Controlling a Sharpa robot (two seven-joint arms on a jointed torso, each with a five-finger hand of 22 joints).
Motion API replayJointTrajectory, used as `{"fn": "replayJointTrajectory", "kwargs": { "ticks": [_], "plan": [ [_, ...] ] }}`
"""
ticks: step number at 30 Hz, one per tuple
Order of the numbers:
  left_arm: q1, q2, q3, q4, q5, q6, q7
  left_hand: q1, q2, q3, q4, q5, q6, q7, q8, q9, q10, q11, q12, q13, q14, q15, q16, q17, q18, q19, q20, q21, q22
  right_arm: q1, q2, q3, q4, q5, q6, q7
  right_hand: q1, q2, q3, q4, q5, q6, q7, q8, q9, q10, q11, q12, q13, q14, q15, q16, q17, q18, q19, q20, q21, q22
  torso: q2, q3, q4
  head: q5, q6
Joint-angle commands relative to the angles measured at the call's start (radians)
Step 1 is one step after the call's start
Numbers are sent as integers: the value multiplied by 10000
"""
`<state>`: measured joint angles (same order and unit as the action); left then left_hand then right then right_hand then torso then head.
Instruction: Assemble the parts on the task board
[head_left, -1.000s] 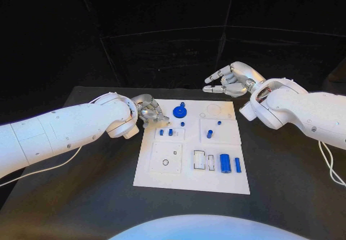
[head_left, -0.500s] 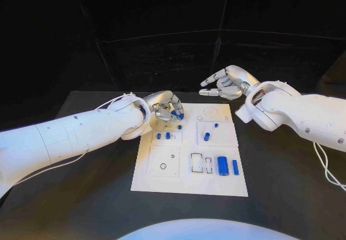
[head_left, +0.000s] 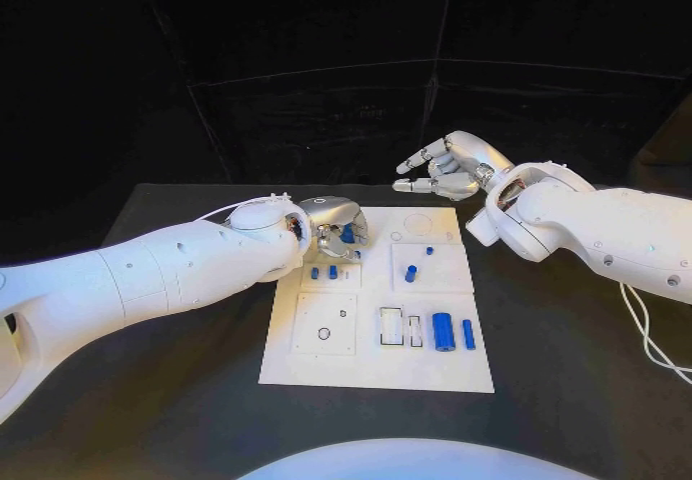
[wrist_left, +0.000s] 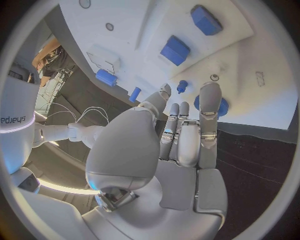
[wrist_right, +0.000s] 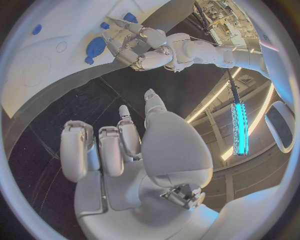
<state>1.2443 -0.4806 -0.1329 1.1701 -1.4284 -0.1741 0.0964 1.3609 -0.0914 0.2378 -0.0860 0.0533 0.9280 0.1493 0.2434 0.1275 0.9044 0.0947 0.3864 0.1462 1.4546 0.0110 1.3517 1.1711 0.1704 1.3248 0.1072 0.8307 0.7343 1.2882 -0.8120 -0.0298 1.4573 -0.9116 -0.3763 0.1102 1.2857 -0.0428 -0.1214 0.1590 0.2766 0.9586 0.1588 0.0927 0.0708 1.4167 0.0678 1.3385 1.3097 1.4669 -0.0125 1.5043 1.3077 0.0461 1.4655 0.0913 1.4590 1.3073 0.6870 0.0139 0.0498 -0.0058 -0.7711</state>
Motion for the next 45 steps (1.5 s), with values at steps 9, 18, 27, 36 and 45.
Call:
{"fn": "replayJointTrajectory", "kwargs": {
  "ticks": [9, 18, 27, 36, 45],
  "plan": [
    [-7, 257, -7, -334, -863, 545, -234, -17, 207, 97, -35, -29, 354, -58, -116, -127, 410, -40, -62, -204, 170, -61, 238, 153, -214, 356, -39, 667, 682, 19, 41, 7, 0, 25, 26, 82, 47, 72, -48, -4, 58, -20, -70, 63, 2, -36, -20, -18, 641, 737, 11, -53, 1310, 50, -43, 24, -48, 151, -5, 2, 15, -44, -8],
    [-43, 411, -7, -534, -1009, 587, -357, -67, 393, 383, -26, -40, 587, -105, -201, -231, 692, -86, -222, -428, 257, -107, 337, 193, -305, 570, -86, 1164, 1215, 19, 84, 7, -10, 25, 41, 86, 47, 72, -48, -4, 58, -20, -70, 63, 2, -36, -20, -18, 641, 737, 11, -53, 1310, 50, -43, 24, -48, 151, -4, 0, 12, -51, -30],
    [-58, 546, -5, -722, -1032, 604, -389, -121, 461, 708, -50, -45, 778, -133, -307, -331, 1020, -132, -405, -647, 292, -149, 366, 144, -373, 692, -129, 1519, 1613, 19, 96, 7, -9, 25, 48, 88, 47, 72, -48, -4, 58, -20, -70, 63, 2, -36, -20, -18, 641, 737, 11, -53, 1310, 50, -43, 24, -48, 151, -11, 0, 14, -69, -39],
    [-72, 645, -5, -792, -1033, 784, -353, -199, 373, 821, -75, -50, 832, -139, -392, -393, 1166, -143, -528, -755, 291, -162, 357, 76, -400, 726, -145, 1653, 1770, 19, 100, 7, -6, 25, 62, 84, 68, 89, -58, -14, 61, -21, -70, 65, 2, -28, -21, -6, 650, 739, 11, -51, 1317, 48, -38, 24, -45, 159, -10, 2, 25, -93, -56],
    [-84, 677, -7, -807, -1033, 867, -401, -307, 95, 897, -161, -51, 428, -17, -819, -586, 1114, -64, -855, -841, 280, -112, 334, -41, -426, 729, -121, 1748, 1895, 19, 102, 7, -4, 25, 64, 85, 74, 91, -59, -17, 61, -20, -71, 66, 2, -28, -21, -6, 650, 738, 11, -53, 1312, 47, -36, 24, -42, 165, -13, 4, 30, -103, -51]
  ]
}}
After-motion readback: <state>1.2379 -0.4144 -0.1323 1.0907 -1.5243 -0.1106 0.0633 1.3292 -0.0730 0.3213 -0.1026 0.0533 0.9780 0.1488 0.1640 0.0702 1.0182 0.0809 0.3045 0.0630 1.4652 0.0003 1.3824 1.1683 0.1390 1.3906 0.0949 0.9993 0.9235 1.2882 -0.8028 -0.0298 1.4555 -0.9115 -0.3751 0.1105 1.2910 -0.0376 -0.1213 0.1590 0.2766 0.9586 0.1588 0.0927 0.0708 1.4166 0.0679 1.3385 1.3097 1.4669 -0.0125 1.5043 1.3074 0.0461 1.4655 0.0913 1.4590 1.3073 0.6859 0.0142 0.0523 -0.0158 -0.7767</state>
